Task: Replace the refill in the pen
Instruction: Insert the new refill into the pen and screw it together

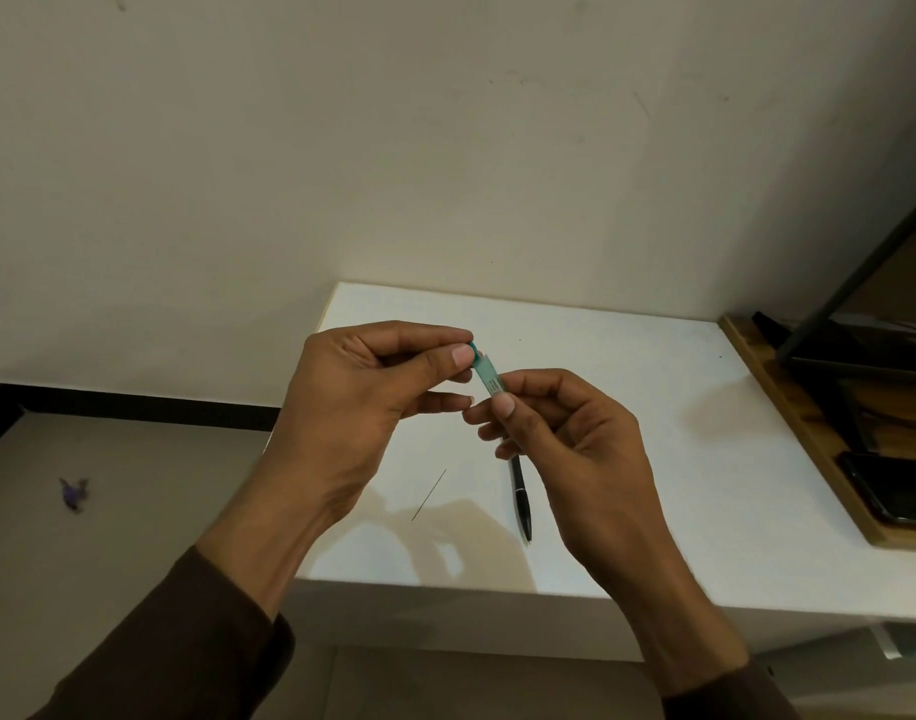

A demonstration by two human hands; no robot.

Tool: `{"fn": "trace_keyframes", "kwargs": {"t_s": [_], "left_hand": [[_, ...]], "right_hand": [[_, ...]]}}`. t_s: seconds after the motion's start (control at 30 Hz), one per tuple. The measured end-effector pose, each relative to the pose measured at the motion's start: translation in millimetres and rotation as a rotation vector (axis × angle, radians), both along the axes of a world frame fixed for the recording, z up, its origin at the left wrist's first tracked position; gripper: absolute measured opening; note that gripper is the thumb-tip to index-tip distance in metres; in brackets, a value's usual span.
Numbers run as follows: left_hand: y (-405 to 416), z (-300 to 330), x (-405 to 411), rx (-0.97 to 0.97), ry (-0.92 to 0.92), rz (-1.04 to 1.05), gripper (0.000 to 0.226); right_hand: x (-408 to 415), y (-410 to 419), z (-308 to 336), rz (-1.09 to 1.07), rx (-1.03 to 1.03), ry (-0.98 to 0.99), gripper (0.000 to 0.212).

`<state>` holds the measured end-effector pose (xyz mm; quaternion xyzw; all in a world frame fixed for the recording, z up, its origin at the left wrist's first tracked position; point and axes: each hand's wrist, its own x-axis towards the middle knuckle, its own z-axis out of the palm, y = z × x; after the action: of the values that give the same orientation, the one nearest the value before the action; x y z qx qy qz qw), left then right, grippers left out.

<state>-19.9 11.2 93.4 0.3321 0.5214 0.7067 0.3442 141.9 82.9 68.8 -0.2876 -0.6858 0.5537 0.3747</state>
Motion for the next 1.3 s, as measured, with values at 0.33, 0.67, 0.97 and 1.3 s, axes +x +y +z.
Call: {"fn": "trace_keyframes", "kwargs": {"t_s": [0.33,0.67,0.97,1.3], "left_hand": [[1.0,-3.5,3.6,0.002,-0.011,0.019,0.023],[-1.2,-1.0,-1.2,-0.01,0.111,0.032,0.014],[-0.7,-3.4,-0.1,-0.03,0.13,0.025,0.014],[0.8,-10.4,-5.0,-0.084,0.2,0.066,0.015]], "right_hand": [[-3.1,-2.5,-0.8,-0.015,0.018,-0.02,0.012],[-1.0,0.2,-0.3,-0.039,0.058,-0.058,0.013],[-2.1,0.2,-1.0,-0.054,0.06,-0.062,0.012],[-7.6,-0.2,-4.0,-0.049,0.058,-0.127,0.018]]}}
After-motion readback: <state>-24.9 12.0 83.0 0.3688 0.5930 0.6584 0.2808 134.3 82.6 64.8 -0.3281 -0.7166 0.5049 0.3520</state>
